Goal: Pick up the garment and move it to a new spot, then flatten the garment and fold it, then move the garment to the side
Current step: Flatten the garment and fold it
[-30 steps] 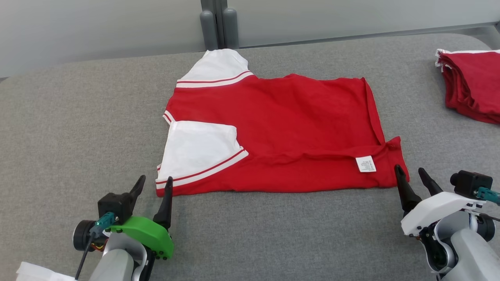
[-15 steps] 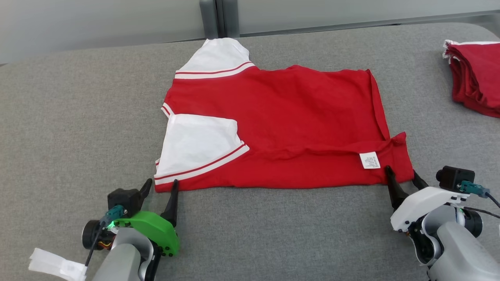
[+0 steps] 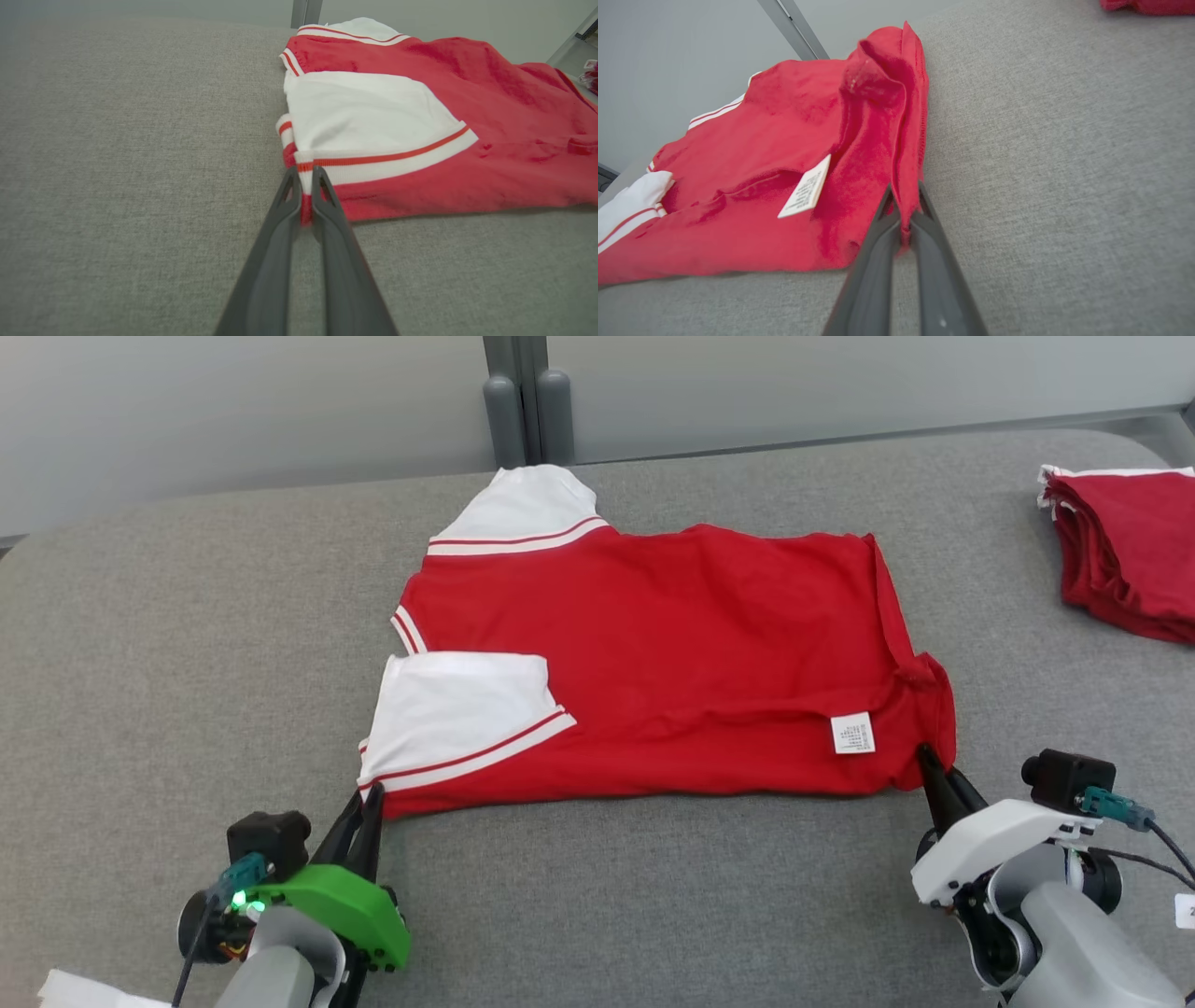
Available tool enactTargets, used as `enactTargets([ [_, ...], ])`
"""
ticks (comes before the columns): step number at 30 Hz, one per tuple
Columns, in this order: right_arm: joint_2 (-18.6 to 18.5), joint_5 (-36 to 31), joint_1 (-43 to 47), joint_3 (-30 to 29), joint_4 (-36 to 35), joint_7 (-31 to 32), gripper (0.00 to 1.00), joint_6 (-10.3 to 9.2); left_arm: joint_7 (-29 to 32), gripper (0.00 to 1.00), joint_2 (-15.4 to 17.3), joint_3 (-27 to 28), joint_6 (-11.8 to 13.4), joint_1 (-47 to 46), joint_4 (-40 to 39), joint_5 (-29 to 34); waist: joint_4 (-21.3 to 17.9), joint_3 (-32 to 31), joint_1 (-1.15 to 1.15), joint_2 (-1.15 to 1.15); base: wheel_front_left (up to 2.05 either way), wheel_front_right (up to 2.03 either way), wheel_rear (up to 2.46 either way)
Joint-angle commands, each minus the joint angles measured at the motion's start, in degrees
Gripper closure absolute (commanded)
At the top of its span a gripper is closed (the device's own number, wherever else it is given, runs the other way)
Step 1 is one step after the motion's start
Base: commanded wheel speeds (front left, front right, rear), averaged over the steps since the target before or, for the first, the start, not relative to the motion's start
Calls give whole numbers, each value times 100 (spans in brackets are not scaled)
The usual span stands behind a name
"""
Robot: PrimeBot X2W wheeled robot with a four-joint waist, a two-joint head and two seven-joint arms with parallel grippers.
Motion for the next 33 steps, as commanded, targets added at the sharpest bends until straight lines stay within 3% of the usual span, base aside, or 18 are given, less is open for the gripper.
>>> enactTargets([
  [1, -45, 61, 186, 46, -71, -53, 100, -4, -18, 100, 92, 44, -11, 176, -98, -13, 51, -229, 0, 0, 0, 0, 0],
  [10, -291, 376, 1266, 38, -886, -19, 100, -4, -18, 100, -41, 526, 89, 1588, -1071, 212, 151, -627, 0, 0, 0, 0, 0],
  [19, -356, 295, 2290, -598, -1642, 519, 100, -7, -18, 100, -293, 619, 169, 2540, -1638, 391, 237, -706, 0, 0, 0, 0, 0],
  [20, -336, 252, 2342, -660, -1678, 583, 100, -7, -18, 64, -296, 580, 165, 2545, -1610, 414, 243, -709, 0, 0, 0, 0, 0],
  [21, -297, 197, 2390, -732, -1721, 641, 67, -7, -18, 7, -301, 558, 161, 2526, -1594, 431, 251, -715, 0, 0, 0, 0, 0],
  [22, -244, 172, 2415, -791, -1774, 656, 21, -7, -18, 0, -322, 552, 159, 2503, -1577, 442, 254, -722, 0, 0, 0, 0, 0],
  [23, -184, 129, 2443, -851, -1831, 687, 0, -6, -18, 0, -344, 547, 166, 2475, -1557, 465, 251, -732, 0, 0, 0, 0, 0],
  [33, 120, -702, 2331, -1316, -2455, 489, 0, -5, -18, 0, -344, 997, 254, 2163, -2204, 867, 179, -778, 0, 0, 0, 0, 0],
])
